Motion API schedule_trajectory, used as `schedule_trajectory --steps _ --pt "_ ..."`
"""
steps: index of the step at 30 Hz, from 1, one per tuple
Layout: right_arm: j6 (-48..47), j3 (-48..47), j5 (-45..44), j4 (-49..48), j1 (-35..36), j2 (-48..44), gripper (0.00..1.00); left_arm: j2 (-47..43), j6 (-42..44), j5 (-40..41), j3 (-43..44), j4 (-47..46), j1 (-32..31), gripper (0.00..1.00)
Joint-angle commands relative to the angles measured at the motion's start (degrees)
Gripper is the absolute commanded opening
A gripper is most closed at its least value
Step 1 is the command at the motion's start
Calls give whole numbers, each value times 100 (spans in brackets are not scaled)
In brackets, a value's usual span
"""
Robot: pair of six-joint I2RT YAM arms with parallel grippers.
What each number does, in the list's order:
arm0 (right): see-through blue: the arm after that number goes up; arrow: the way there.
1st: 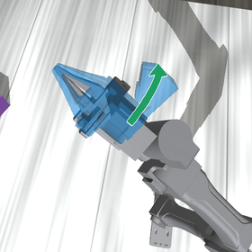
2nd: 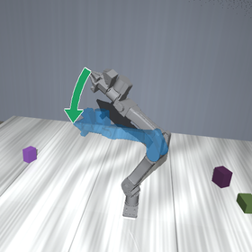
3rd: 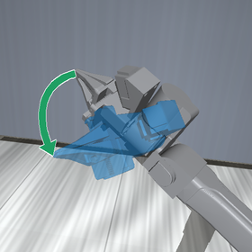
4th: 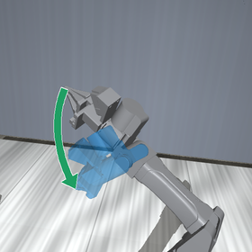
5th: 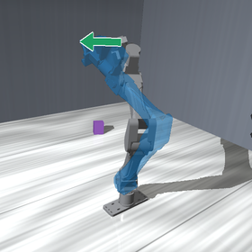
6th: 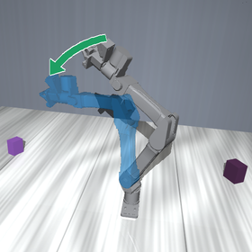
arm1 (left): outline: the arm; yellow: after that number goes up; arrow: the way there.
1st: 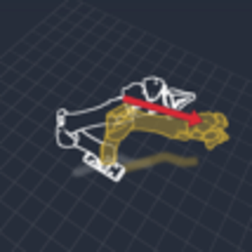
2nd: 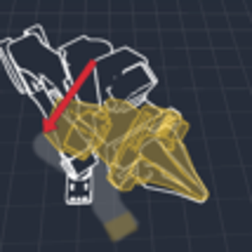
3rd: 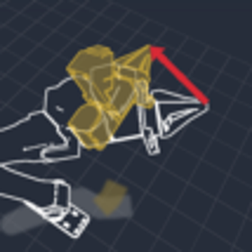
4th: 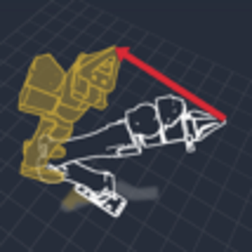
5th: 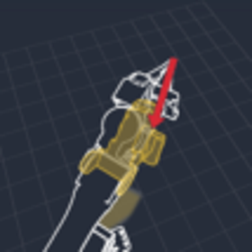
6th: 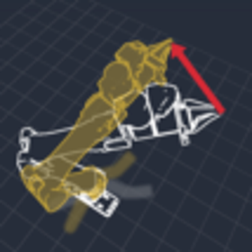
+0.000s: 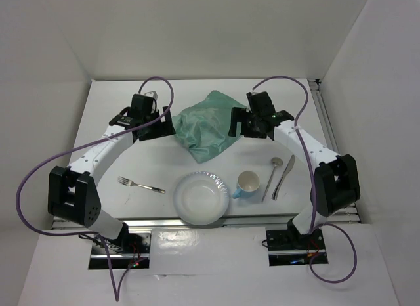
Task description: Set the dinner table for one person
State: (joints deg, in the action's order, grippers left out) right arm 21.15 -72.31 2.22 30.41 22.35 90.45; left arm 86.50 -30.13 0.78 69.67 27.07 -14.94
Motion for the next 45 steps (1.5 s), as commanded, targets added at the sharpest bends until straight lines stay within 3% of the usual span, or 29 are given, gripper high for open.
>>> schedule_trajectory --steps 1,12,16,21,23,25,29,36,45 --pt "-40 -29 -116 -316 147 -45 100 7 86 -34 205 0 -27 100" --pt "-40 -134 -239 -316 445 -160 100 -45 -317 -95 152 0 254 98" --pt "-93 -81 -545 -1026 1279 -222 100 68 -371 -402 91 0 439 96" --pt "-830 -29 -1827 -1844 2771 323 100 454 -432 -517 214 0 500 96" --pt "-831 -221 -2302 -1943 3029 682 100 604 -485 -631 284 0 501 96" --pt "-297 -510 -2541 -1628 3030 938 100 867 -538 -693 424 -61 553 96" --pt "-374 -871 -2542 -1547 3083 1552 100 1315 -722 -947 784 -185 685 95" --pt "-612 -1206 -2533 -1547 2960 2326 91 2028 -775 -869 1505 -255 633 93" --pt "-664 -1206 -2243 -1662 2696 2749 82 2802 -714 -992 2164 -185 633 91"
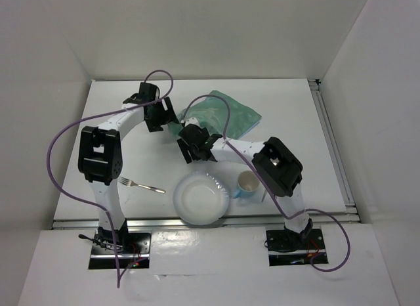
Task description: Set the dinner table for one person
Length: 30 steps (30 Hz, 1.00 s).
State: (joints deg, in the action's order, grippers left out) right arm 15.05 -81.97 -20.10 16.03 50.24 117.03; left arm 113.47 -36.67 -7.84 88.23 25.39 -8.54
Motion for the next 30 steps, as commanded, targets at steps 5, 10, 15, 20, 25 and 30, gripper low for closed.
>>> schedule_trajectory --steps 5,10,15,20,25,30 --pt "-107 -240 -12 -223 -207 338 69 552 -122 -279 704 -16 -8 91" --pt "-107 -170 -11 -223 -312 408 39 966 -183 -525 1196 -16 -8 66" --pt "-55 -160 -144 -153 -427 48 0 1160 -245 -649 1513 36 -8 12" --pt "-186 -161 -109 -153 -971 -802 0 1002 -184 -649 2005 168 45 0" --pt "-633 -538 59 -231 -1578 -1419 0 668 1 -579 2760 607 98 0" --pt "-1029 -1119 366 -294 -2272 -2025 0 -42 62 -710 3446 819 150 0"
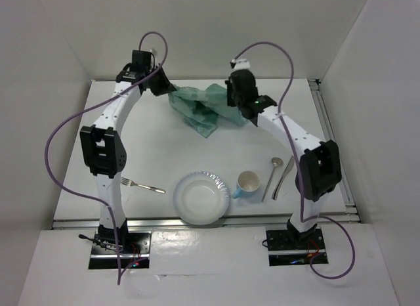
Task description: Set the dinner table for one person
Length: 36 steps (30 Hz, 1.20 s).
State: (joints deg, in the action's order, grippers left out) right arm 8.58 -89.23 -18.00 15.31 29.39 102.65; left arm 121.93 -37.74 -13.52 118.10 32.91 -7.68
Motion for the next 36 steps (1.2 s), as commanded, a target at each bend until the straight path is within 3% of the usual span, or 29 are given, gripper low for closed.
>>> schedule_trajectory --steps 1,8,13,18,27,36 --pt "-435 -393 156 -274 -188 -701 0 -1029 170 -142 459 67 65 0" --pt "-340 476 279 -389 -311 -2072 0 -2592 223 -195 -630 -40 65 0" --pt "-287 425 393 -29 -311 -2758 0 -3552 504 7 -1122 190 12 0" --pt "-287 -23 464 271 -372 -2646 0 -3878 793 183 -1176 400 12 0" --pt "-392 -902 1131 218 -987 -1565 0 -2237 1093 113 352 594 12 0" --pt "-322 -2106 1527 -187 -1707 -352 0 -188 979 -572 2646 164 74 0"
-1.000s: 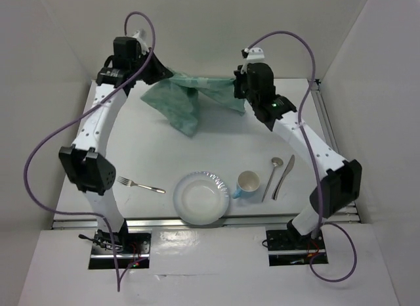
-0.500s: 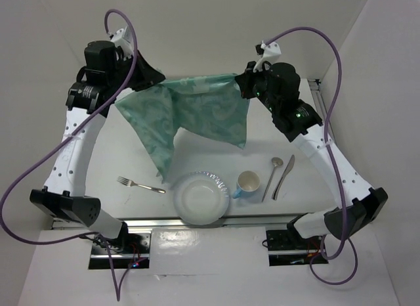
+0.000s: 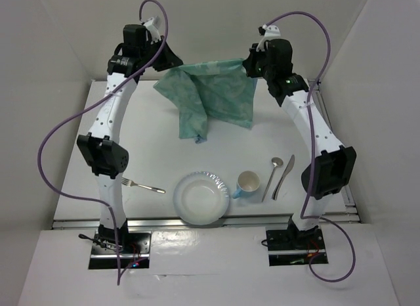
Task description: Set the dinner table for one person
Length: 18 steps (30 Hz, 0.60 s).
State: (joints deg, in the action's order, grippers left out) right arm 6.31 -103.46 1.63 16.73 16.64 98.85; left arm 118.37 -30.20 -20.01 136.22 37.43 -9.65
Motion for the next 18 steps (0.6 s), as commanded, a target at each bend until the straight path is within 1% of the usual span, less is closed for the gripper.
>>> schedule_trajectory --steps 1,2,4,5,6,8,9,12,13,14,15,17,18 --pt "-94 -754 -383 -328 -434 29 0 169 225 76 905 -289 271 0" --pt "-94 -807 -383 -328 -486 29 0 169 225 76 906 -419 323 0" --pt "-94 -746 -383 -328 -548 -23 0 -207 225 23 398 -578 323 0" --pt "-147 -520 -383 -328 -548 -93 0 -330 225 23 240 -579 323 0" --pt "-147 -343 -383 -389 -600 -285 0 -454 225 -72 -119 -579 323 0" --pt "-147 104 -444 -478 -601 -532 0 -893 225 -170 -577 -631 323 0" --pt "-147 620 -514 -556 -653 -794 0 -1068 225 -240 -1119 -632 323 0" --pt "-25 1501 -567 -714 -767 -1200 0 -1876 225 -390 -2149 -859 157 0" --pt "28 2131 -663 -767 -768 -1462 0 -2114 103 -520 -3040 -965 43 0" --pt "29 2450 -664 -768 -820 -1587 0 -2560 -107 -704 -3536 -1296 42 0" --pt "29 3036 -751 -837 -821 -1788 0 -2738 -170 -880 -4394 -1413 -10 32" --pt "230 3515 -752 -838 -882 -1948 9 -2967 -250 -1065 -5024 -1467 -11 64" --pt "283 3734 -752 -838 -882 -2027 14 -3108 -302 -1066 -5253 -1467 -11 76"
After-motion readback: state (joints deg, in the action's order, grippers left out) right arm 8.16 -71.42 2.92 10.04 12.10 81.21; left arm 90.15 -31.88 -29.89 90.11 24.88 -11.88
